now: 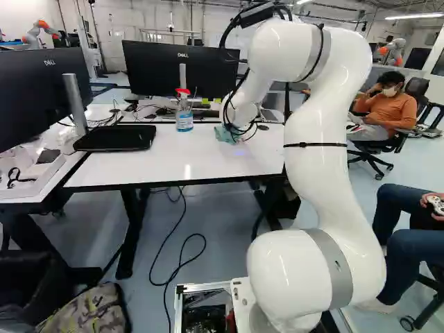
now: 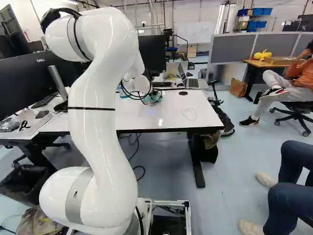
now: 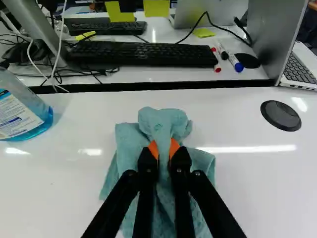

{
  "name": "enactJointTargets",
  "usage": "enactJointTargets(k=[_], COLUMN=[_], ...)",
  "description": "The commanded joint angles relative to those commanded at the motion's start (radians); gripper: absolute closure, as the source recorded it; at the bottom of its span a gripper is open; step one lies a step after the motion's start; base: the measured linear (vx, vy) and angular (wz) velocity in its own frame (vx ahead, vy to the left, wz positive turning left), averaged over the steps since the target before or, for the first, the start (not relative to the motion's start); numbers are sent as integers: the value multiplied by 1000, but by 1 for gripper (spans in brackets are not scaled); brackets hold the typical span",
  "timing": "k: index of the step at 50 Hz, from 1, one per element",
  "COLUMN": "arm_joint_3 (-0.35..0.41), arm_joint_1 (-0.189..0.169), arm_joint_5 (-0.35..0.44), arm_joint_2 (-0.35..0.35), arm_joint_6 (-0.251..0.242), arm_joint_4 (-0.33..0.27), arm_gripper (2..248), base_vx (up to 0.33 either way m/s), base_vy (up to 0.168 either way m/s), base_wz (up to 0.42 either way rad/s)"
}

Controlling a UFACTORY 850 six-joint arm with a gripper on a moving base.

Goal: Clean the table with the green towel

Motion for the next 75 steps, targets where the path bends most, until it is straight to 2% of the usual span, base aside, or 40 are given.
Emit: enactJointTargets(k=[14,44,75], arm_joint_3=[0,0,-4], arm_joint_1=[0,0,0], arm_joint_5=[-1,-58,-48], arm_joint_2=[0,0,-3], arm_joint_6=[0,0,0], arm_joint_4=[0,0,0], arm_gripper=[207,207,207], base_vx=[0,0,0], base_vy=[0,0,0], base_wz=[0,0,0])
